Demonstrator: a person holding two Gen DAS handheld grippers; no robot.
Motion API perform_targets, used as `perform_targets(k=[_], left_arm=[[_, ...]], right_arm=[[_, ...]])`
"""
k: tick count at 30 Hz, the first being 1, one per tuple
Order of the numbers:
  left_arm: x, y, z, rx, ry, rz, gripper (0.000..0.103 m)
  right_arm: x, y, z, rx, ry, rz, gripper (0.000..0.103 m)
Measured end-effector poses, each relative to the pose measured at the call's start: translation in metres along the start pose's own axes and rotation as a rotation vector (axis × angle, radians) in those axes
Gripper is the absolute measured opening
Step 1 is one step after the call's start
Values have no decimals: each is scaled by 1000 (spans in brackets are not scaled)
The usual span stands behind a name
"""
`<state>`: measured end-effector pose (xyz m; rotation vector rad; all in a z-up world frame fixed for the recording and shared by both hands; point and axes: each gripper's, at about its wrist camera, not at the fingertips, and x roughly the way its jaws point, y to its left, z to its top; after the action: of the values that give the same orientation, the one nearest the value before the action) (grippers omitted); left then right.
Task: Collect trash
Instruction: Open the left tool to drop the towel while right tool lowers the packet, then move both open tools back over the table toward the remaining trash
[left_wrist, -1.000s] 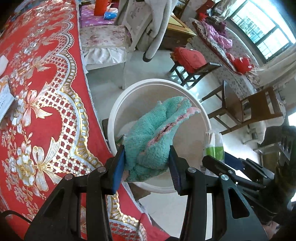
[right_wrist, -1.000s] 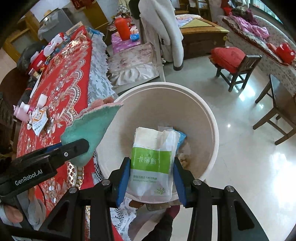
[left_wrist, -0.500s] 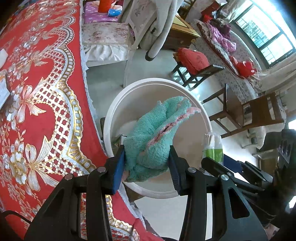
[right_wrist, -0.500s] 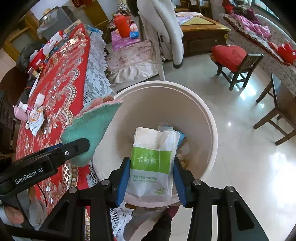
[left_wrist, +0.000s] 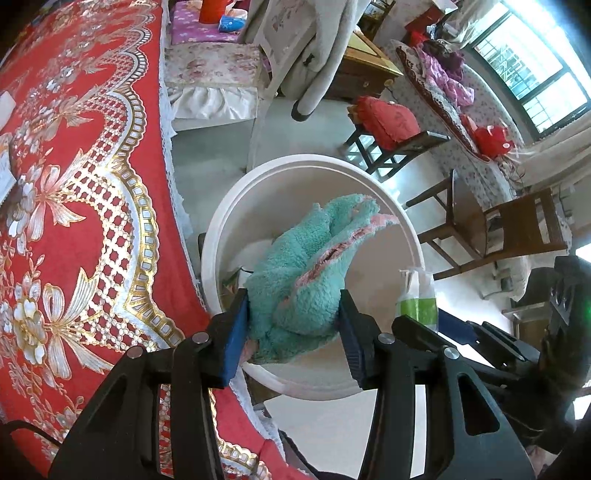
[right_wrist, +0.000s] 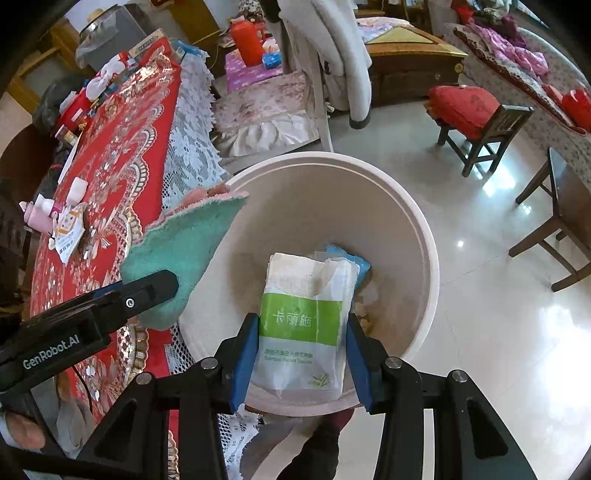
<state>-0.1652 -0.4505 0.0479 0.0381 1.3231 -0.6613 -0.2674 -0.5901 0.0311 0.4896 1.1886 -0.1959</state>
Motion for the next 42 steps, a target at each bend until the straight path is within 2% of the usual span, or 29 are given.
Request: perform_targets(k=[7, 17, 27, 31, 42], left_arm=[[-1, 1, 4, 8, -7, -37, 52], [-15, 11, 2, 2, -38, -21, 53], [-34, 28, -2, -19, -75, -10, 53], [-40, 36, -5, -31, -81, -9, 53], [-61, 58, -10, -43, -125, 22, 53]], right_arm=[[4, 1, 2, -10, 10, 1, 43], [12, 2, 4, 3, 26, 13, 43], [15, 10, 3, 17, 38, -8, 50], [12, 13, 4, 26, 21, -6, 58], [8, 37, 8, 11, 16, -1, 59]])
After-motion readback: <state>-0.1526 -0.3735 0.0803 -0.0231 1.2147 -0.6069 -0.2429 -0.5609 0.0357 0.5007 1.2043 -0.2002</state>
